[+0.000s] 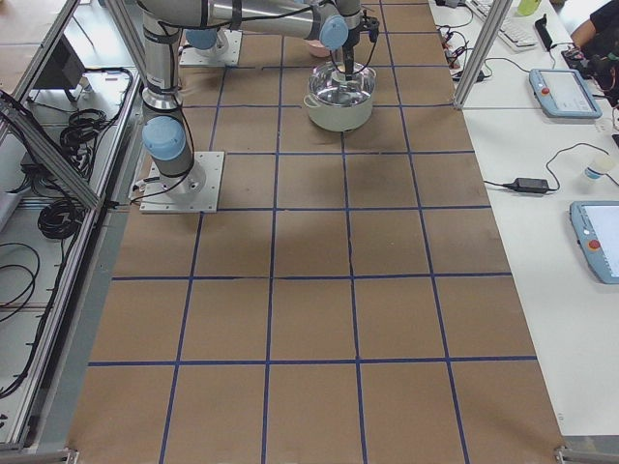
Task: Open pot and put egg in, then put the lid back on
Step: 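Lift the egg with the left gripper while the right gripper reaches the lid knob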
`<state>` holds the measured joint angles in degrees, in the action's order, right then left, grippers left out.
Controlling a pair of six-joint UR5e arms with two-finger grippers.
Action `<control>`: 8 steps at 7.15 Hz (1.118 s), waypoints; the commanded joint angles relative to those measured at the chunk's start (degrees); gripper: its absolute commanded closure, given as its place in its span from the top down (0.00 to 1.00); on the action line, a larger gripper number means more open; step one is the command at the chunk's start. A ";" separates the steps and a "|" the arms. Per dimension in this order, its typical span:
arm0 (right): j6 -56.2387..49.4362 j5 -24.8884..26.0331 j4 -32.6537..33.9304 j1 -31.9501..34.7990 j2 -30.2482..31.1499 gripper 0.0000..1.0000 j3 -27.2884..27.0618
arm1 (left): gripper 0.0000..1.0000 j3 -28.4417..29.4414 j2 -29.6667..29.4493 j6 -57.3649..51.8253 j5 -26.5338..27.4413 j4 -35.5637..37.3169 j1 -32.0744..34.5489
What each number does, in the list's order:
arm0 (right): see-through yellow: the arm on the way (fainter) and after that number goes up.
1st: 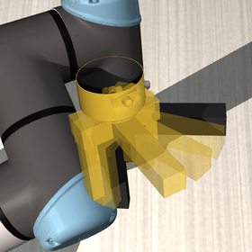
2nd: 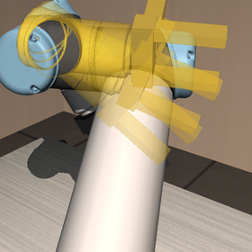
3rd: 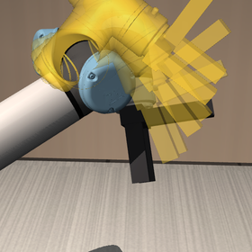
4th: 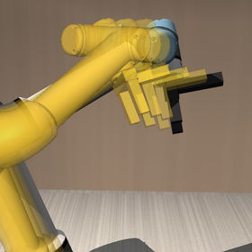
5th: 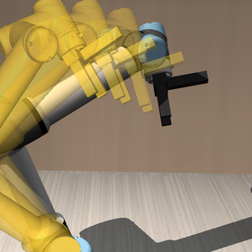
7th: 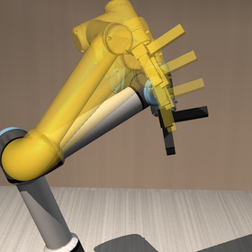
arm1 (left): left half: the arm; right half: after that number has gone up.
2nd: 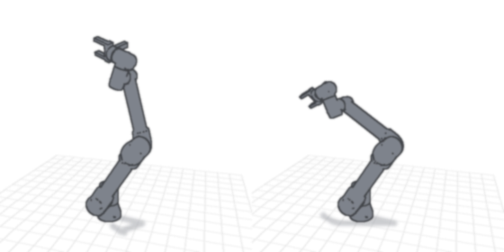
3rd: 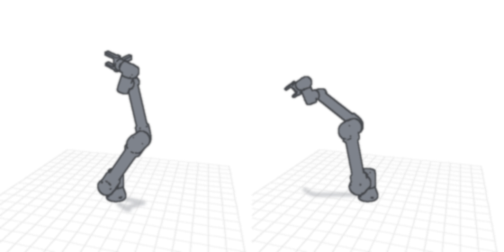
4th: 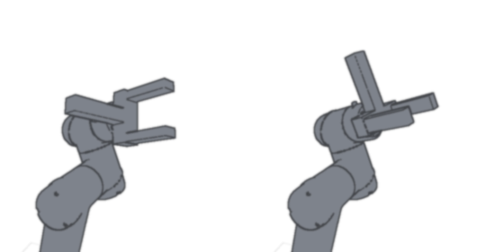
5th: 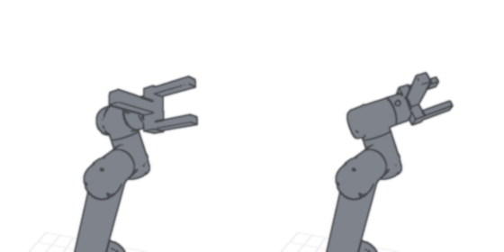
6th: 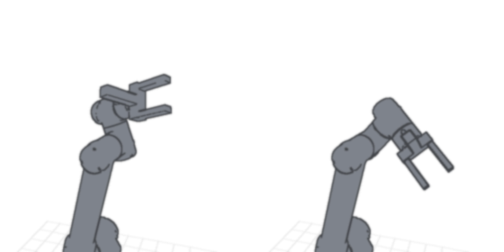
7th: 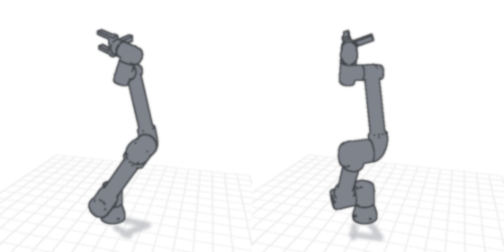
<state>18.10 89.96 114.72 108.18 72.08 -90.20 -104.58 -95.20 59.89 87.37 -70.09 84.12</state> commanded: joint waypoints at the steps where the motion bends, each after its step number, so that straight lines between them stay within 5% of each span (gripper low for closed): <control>1: 0.88 -0.05 0.33 1.24 -0.70 0.92 0.02 | 0.14 1.04 0.10 -0.29 -0.01 -1.27 -0.01; 2: 0.80 -0.05 0.59 1.25 -0.97 0.89 -0.07 | 0.14 1.48 0.11 -0.30 -0.10 -1.37 -0.01; 5: -0.26 -0.05 0.07 1.25 -1.24 0.21 0.02 | 0.13 1.48 0.02 -0.47 -0.10 -1.37 -0.01; 6: -0.17 -0.05 -0.45 1.25 -1.15 0.08 0.11 | 0.13 1.48 -0.07 -0.47 -0.19 -1.37 -0.01; 8: -0.78 0.03 -0.63 1.16 -0.71 0.08 0.81 | 0.13 1.74 0.10 -0.56 -0.45 -1.28 -0.01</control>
<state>17.76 89.92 114.23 109.41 71.02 -89.90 -102.98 -95.21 59.39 87.09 -71.43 84.11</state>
